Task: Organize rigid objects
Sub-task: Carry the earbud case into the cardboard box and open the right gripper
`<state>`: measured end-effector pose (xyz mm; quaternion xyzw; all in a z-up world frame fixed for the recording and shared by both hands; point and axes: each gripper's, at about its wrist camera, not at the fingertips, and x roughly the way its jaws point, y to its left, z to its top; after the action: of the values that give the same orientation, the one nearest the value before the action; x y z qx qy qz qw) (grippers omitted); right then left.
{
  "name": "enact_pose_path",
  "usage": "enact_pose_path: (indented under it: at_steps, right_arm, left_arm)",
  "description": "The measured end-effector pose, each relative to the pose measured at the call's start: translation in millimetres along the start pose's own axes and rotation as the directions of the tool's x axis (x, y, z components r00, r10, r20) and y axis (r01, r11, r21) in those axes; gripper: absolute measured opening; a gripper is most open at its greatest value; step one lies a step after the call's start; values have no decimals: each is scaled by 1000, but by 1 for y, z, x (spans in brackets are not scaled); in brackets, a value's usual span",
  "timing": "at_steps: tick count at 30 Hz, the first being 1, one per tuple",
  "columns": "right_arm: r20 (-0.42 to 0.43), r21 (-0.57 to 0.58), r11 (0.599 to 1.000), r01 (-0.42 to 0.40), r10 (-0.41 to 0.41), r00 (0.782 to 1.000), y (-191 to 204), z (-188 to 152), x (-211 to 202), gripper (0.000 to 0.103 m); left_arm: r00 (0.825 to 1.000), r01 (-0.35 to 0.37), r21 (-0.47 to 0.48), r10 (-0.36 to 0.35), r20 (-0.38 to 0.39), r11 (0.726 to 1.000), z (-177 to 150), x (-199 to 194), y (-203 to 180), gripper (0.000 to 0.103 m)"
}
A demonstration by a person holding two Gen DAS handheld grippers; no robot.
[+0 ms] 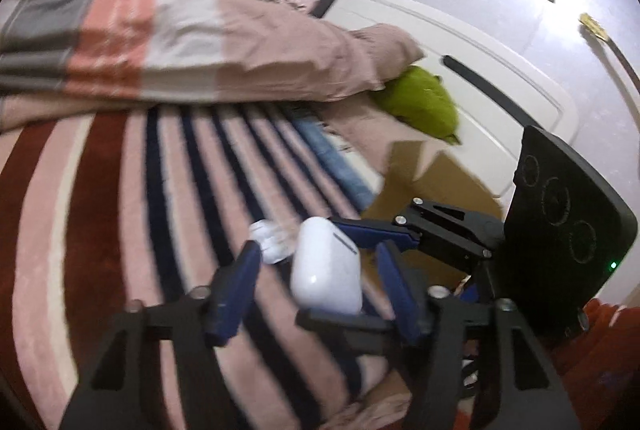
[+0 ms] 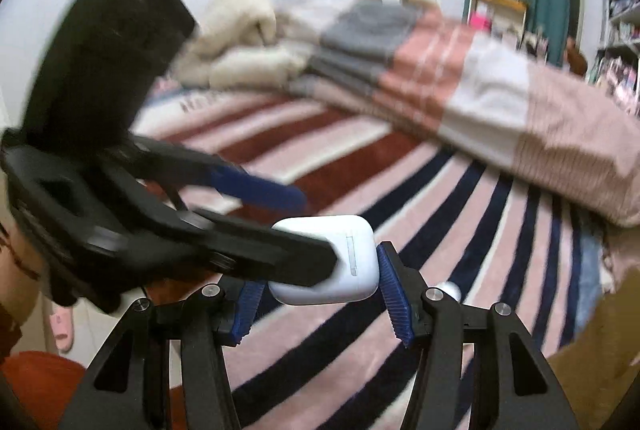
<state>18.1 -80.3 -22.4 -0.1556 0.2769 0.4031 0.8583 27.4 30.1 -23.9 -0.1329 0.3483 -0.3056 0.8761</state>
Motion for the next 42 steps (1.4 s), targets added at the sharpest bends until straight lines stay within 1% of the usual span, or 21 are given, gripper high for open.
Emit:
enact_pose_path:
  at_steps: [1,3,7,11,15,19,22,24,26,28,29,30,32,34,42]
  right_arm:
    - [19,-2,1000,1,-1,1000,-1,3,-9,50]
    - [66,-4,1000,11,-11,998,-5,5,-32,50]
    - [122,23,998,58,-61,991,-27,-3,-72,50]
    - [143,74,993,92,-102,984,-59,-17,-101,50]
    - [130,128,984,123,-140,982,-89,-34,-120,50]
    - [81,176,971,164,-181,980,-120,-52,-132,50]
    - [44,204,962,180,-193,980,-137,-62,-136,50]
    - [24,218,959,183,-192,981,-143,-67,-139,51]
    - [1,240,954,179,-185,983,-150,-70,-138,51]
    - [-18,251,950,185,-186,982,-152,-72,-136,52]
    - [-23,250,949,190,-190,981,-152,-73,-136,55]
    - [-29,244,949,200,-199,980,-151,-73,-136,57]
    - [-28,237,949,208,-208,978,-149,-72,-138,64]
    - [-27,236,949,211,-210,977,-147,-72,-139,64]
    - [-31,202,954,223,-221,975,-127,-58,-138,65]
  left_arm:
    - [1000,9,14,-9,-3,1000,6,3,-13,37]
    - [1000,27,36,-26,-8,999,14,8,-36,31]
    - [999,24,109,-21,-26,994,31,28,-81,30]
    - [997,53,149,-43,-71,987,44,60,-116,30]
    - [989,84,177,-61,-134,981,52,98,-142,30]
    - [979,99,207,-58,-197,973,56,133,-161,31]
    - [970,110,216,-58,-235,970,56,151,-168,31]
    - [968,105,234,-45,-249,967,55,159,-173,32]
    - [969,72,262,-6,-246,962,55,164,-178,44]
    - [975,35,281,28,-219,959,56,162,-179,70]
    - [978,19,289,43,-204,957,56,159,-179,72]
    - [980,2,295,57,-190,956,57,156,-178,74]
    - [982,-7,289,60,-177,957,58,152,-174,75]
    - [985,-19,276,65,-159,961,59,144,-169,80]
    - [994,-71,235,88,-63,969,59,93,-142,82]
